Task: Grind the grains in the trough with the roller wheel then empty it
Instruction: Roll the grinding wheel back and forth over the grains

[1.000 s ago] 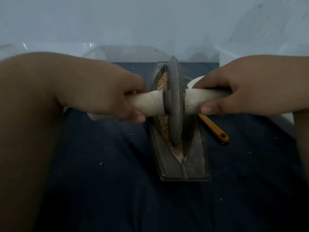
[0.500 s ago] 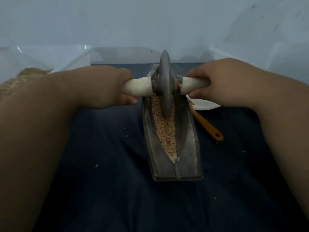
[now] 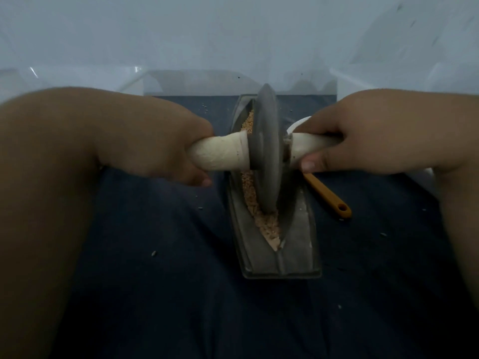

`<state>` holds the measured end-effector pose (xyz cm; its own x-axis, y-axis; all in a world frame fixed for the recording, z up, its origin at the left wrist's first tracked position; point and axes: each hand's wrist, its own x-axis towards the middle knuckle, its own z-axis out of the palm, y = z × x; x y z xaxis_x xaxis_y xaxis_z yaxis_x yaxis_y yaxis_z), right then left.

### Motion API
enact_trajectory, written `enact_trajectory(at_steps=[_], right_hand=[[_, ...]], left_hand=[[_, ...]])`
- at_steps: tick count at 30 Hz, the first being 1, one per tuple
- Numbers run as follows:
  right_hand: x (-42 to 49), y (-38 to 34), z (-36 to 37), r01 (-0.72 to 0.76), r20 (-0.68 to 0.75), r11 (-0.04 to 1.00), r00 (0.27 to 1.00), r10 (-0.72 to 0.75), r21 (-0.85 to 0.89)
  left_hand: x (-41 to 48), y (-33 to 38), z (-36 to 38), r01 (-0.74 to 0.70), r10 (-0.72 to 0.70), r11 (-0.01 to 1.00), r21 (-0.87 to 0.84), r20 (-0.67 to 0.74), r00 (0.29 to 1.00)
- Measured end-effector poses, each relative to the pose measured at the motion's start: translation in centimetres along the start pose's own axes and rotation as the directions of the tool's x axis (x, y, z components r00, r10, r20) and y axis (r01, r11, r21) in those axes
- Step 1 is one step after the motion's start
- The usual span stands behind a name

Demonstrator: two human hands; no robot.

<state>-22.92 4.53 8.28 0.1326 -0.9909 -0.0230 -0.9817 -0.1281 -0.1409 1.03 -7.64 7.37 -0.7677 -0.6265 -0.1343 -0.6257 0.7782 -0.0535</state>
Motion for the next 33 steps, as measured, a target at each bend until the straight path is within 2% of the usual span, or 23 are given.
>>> enact_trajectory(at_steps=[3,7,9,11,15,19,22,24,26,28,30,33], right_hand=[[1.7,1.1,1.4,-0.05,-0.155,0.999,0.987,0.051,0.012],[4.0,2.3,3.3,-0.097,-0.32,0.995,0.944,0.081,-0.036],[4.6,2.7,3.9,-0.121,-0.367,0.992,0.925,0.096,-0.047],[4.8,3.0,4.0,-0.13,-0.376,0.99,0.921,0.103,-0.047],[4.2,2.7,3.6,-0.085,-0.338,0.995,0.939,0.065,-0.043],[2.5,1.5,2.2,-0.003,-0.205,0.999,0.979,0.01,0.035],[1.0,0.8,0.8,0.02,-0.079,0.995,0.997,-0.012,0.094],[0.1,0.5,0.0,0.052,0.02,0.991,0.998,-0.055,0.122],[-0.4,0.2,-0.4,0.069,0.084,0.988,0.993,-0.081,0.138],[-0.3,0.1,-0.4,0.064,0.08,0.991,0.994,-0.074,0.118],[0.4,0.3,0.3,0.034,0.012,0.995,0.999,-0.036,0.091],[2.3,1.1,2.0,0.013,-0.152,1.0,0.988,-0.009,0.027]], left_hand=[[1.9,-1.0,1.2,-0.009,0.011,1.0,0.017,-0.126,0.992],[4.1,-1.8,2.7,0.108,-0.089,0.994,0.032,-0.355,0.931],[4.6,-1.8,3.2,0.162,-0.105,0.983,0.083,-0.467,0.878],[4.7,-1.7,3.4,0.18,-0.105,0.978,0.102,-0.502,0.858],[3.9,-1.4,2.7,0.173,-0.131,0.981,0.085,-0.367,0.921],[1.9,-0.6,1.2,0.084,-0.075,0.995,0.056,-0.148,0.986],[-0.1,0.1,-0.3,0.044,-0.034,0.995,-0.095,0.103,0.994],[-0.9,0.2,-1.0,0.004,0.031,0.984,-0.181,0.191,0.981],[-1.0,0.3,-1.2,-0.018,0.064,0.975,-0.22,0.204,0.977],[-0.7,0.2,-0.9,-0.029,0.064,0.98,-0.198,0.169,0.984],[0.0,0.0,-0.3,-0.02,0.038,0.984,-0.177,0.097,0.995],[1.8,-0.5,1.0,-0.005,-0.006,0.994,-0.107,-0.103,0.995]])
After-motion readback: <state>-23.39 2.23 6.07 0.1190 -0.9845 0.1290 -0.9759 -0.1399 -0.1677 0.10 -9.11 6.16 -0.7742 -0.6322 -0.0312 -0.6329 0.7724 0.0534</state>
